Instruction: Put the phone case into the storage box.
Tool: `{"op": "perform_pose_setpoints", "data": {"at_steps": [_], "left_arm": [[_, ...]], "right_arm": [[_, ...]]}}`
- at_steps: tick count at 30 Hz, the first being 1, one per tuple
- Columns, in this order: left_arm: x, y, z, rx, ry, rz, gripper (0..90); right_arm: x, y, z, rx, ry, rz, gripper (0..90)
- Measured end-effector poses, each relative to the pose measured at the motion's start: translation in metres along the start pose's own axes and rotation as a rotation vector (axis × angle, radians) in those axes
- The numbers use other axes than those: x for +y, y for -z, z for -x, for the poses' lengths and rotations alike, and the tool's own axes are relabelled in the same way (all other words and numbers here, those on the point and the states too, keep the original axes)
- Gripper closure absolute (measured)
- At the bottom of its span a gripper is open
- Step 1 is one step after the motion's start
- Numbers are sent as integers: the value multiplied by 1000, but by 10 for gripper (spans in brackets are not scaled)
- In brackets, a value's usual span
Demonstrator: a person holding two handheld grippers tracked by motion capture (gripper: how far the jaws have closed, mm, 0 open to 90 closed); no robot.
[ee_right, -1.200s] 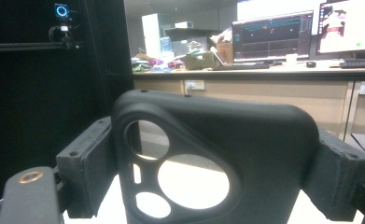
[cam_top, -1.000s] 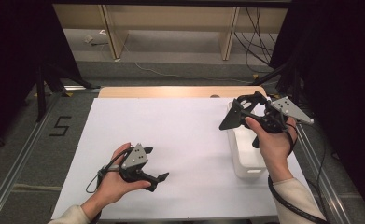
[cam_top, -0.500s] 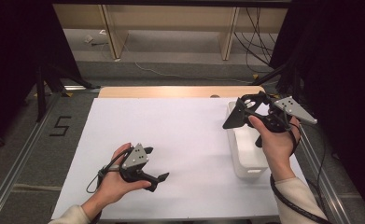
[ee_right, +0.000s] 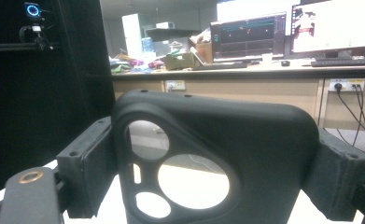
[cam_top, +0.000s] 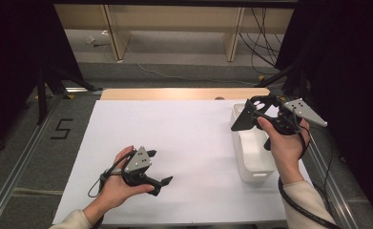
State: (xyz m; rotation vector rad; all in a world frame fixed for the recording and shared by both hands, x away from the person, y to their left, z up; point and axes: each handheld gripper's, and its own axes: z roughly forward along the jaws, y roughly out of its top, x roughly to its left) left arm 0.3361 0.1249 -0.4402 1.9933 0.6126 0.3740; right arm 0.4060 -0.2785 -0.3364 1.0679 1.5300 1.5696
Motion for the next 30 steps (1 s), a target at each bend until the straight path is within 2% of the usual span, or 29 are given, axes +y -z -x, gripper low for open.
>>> {"op": "perform_pose_setpoints", "data": {"at_steps": [30], "left_arm": [[0, 0, 0, 1, 2, 2, 0]], "right_arm": [[-4, 1, 12, -41, 7, -10, 163]]}}
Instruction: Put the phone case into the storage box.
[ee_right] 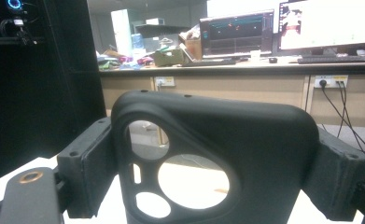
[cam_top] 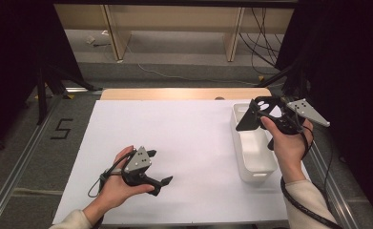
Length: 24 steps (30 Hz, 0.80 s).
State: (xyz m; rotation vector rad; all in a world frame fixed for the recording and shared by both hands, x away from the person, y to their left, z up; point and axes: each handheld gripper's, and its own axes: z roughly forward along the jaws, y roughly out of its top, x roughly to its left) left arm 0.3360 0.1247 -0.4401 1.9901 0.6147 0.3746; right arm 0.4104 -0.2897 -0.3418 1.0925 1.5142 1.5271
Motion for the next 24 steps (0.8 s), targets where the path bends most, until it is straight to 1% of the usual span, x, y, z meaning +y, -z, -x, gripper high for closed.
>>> {"op": "perform_pose_setpoints", "data": {"at_steps": [24], "left_arm": [[0, 0, 0, -1, -2, 1, 0]], "right_arm": [[-3, -1, 8, -31, 7, -13, 163]]}}
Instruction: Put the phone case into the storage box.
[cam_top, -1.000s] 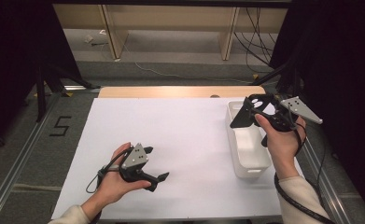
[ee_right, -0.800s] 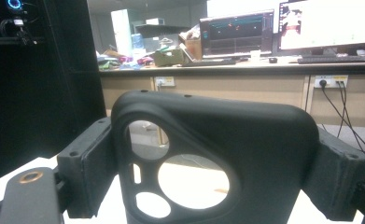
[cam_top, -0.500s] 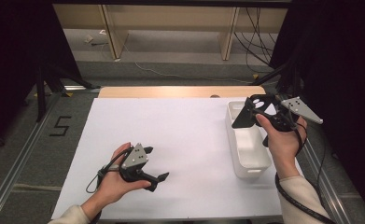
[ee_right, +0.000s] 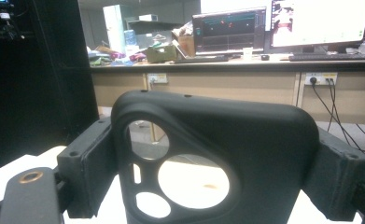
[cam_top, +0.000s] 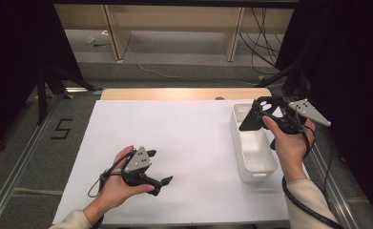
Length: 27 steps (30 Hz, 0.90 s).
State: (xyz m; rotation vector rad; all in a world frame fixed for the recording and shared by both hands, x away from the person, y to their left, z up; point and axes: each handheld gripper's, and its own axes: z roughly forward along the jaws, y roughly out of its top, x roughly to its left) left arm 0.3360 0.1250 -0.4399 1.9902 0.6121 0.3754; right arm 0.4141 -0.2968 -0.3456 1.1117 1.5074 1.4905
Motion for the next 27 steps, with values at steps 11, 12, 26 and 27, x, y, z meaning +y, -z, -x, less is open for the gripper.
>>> {"op": "perform_pose_setpoints", "data": {"at_steps": [11, 12, 26, 27], "left_arm": [[0, 0, 0, 0, 0, 1, 0], [0, 0, 0, 0, 1, 1, 0], [0, 1, 0, 1, 1, 4, 0], [0, 1, 0, 1, 0, 4, 0]], "right_arm": [[0, -2, 3, -10, 5, -3, 164], [0, -3, 3, -10, 3, -4, 163], [-1, -6, 5, -18, 13, -8, 164], [-1, -6, 6, -19, 14, -9, 164]]}}
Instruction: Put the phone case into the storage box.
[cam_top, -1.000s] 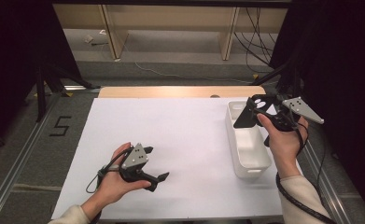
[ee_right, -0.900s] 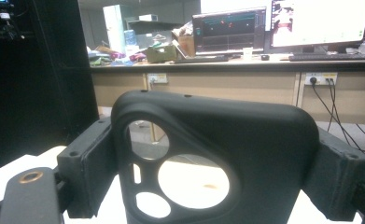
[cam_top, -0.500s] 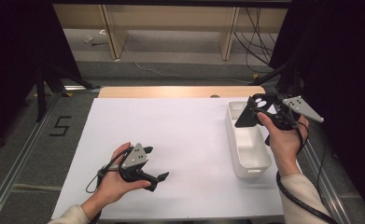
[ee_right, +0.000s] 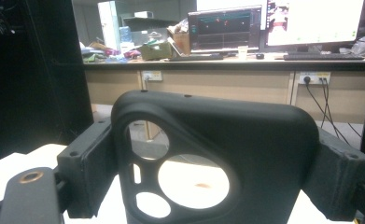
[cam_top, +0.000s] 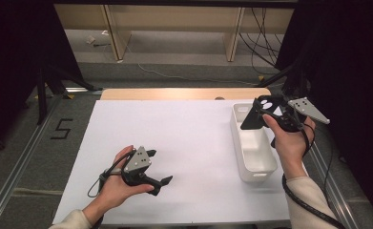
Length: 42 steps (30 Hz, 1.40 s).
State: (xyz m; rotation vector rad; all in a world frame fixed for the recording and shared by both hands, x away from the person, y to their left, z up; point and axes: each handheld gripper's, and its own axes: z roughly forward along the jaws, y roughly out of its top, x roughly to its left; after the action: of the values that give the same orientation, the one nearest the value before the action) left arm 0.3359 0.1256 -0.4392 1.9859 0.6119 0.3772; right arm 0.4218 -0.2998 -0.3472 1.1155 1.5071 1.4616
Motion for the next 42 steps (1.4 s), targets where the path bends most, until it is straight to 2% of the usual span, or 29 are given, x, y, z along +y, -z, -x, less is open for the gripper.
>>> {"op": "perform_pose_setpoints", "data": {"at_steps": [29, 42], "left_arm": [[-1, -1, -1, -3, 0, -1, 0], [-1, 0, -1, -2, 2, 0, 0]], "right_arm": [[-8, -12, 5, -19, 27, -44, 164], [-10, -23, 7, -29, 38, -66, 164]]}}
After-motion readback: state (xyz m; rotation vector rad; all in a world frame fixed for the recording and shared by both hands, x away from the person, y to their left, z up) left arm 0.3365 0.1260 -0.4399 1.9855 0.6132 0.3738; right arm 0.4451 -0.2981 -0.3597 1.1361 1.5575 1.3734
